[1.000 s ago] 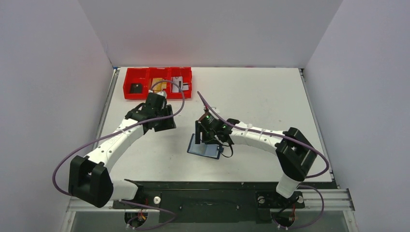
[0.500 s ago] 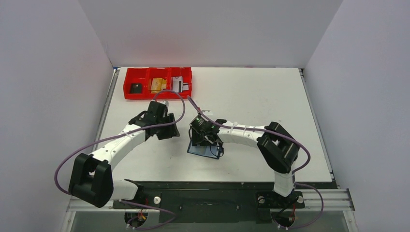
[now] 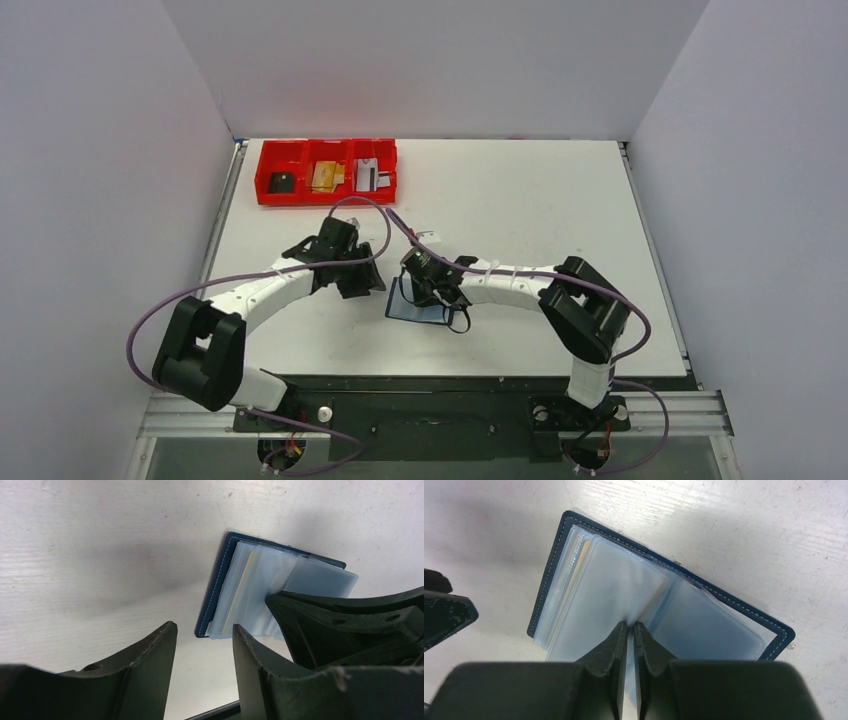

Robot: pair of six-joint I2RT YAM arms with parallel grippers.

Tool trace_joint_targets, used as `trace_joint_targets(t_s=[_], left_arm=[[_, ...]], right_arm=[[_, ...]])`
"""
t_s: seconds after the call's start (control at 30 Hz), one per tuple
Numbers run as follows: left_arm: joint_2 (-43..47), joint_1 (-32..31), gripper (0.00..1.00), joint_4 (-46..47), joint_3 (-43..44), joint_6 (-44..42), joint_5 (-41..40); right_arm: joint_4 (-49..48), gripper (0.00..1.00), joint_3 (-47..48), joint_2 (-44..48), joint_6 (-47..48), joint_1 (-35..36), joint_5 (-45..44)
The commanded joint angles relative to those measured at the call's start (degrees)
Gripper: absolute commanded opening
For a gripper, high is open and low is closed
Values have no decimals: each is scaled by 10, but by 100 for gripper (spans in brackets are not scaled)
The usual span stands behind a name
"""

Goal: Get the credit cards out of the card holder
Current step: Remove the credit card from the card holder.

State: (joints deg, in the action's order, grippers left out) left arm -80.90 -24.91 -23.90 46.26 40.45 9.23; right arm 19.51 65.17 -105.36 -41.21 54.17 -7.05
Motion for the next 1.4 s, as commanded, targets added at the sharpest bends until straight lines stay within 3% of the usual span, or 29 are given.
trace_joint_targets(t_s=[0.0, 0.4, 1.37], left_arm=[[-16, -16, 42, 47, 6, 16, 28], [-57, -47, 38, 73, 32, 22, 74], [-118, -87, 23, 94, 54, 3, 91]], right_arm=[[-29, 4, -52, 5, 37, -20, 22], [-123, 0, -121, 16, 31, -59, 104], [-151, 0, -137, 14, 29, -82, 138]])
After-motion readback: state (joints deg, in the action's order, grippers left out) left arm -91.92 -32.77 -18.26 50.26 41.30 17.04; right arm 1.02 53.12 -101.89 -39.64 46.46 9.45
